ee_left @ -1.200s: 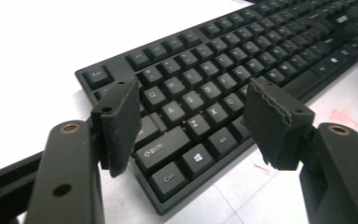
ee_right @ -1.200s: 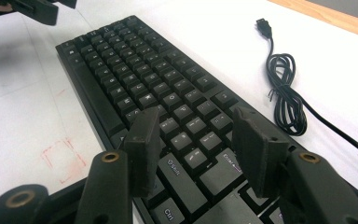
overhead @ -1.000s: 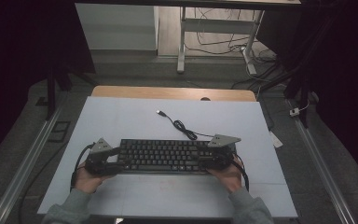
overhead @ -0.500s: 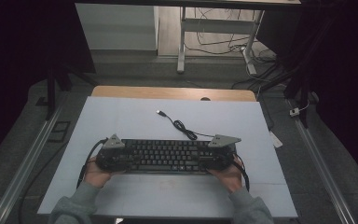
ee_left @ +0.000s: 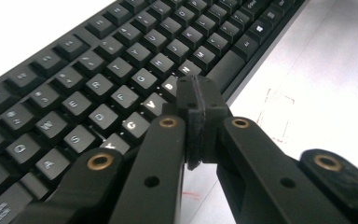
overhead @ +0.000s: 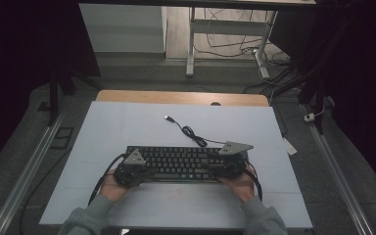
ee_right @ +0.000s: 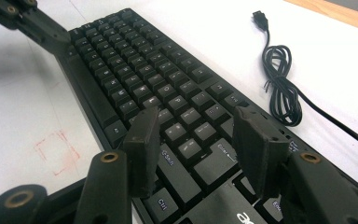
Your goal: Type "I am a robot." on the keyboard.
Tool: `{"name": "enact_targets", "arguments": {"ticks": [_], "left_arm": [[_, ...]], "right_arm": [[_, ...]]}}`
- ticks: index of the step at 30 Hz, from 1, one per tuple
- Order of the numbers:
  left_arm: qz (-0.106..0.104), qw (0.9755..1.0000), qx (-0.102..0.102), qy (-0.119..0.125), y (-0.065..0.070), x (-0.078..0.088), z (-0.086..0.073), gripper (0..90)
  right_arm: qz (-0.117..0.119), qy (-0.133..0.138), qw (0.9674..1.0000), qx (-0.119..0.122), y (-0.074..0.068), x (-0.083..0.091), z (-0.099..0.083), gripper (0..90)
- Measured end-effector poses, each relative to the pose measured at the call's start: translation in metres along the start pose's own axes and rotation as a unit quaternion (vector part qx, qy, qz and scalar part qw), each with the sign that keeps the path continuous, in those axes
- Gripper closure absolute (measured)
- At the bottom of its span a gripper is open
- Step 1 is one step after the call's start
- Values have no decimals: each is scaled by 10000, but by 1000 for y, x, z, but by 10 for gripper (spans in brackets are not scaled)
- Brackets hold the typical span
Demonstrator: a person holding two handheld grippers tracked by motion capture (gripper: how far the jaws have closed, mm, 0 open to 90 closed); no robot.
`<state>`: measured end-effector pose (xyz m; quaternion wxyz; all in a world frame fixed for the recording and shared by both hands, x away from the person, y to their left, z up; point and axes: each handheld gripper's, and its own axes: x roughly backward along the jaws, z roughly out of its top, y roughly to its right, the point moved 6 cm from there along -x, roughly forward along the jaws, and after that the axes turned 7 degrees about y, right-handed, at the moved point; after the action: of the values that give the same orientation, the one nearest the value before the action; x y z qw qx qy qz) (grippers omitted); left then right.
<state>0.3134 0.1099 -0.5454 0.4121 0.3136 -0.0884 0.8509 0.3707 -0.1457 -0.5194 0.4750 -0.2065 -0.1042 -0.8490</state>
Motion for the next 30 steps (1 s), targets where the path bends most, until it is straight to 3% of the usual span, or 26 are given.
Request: {"name": "enact_targets", "arguments": {"ticks": [23, 27, 30], "left_arm": [[224, 9989, 8, -405, -4, -19, -12, 885], [284, 9989, 0, -364, -5, -17, -11, 885], [287, 9995, 72, -115, -6, -10, -6, 885]], "right_arm": [[-19, -27, 10000, 9, 0, 0, -1, 515], [-12, -22, 10000, 15, 0, -1, -1, 515], [-20, -41, 10000, 23, 0, 0, -1, 515]]}}
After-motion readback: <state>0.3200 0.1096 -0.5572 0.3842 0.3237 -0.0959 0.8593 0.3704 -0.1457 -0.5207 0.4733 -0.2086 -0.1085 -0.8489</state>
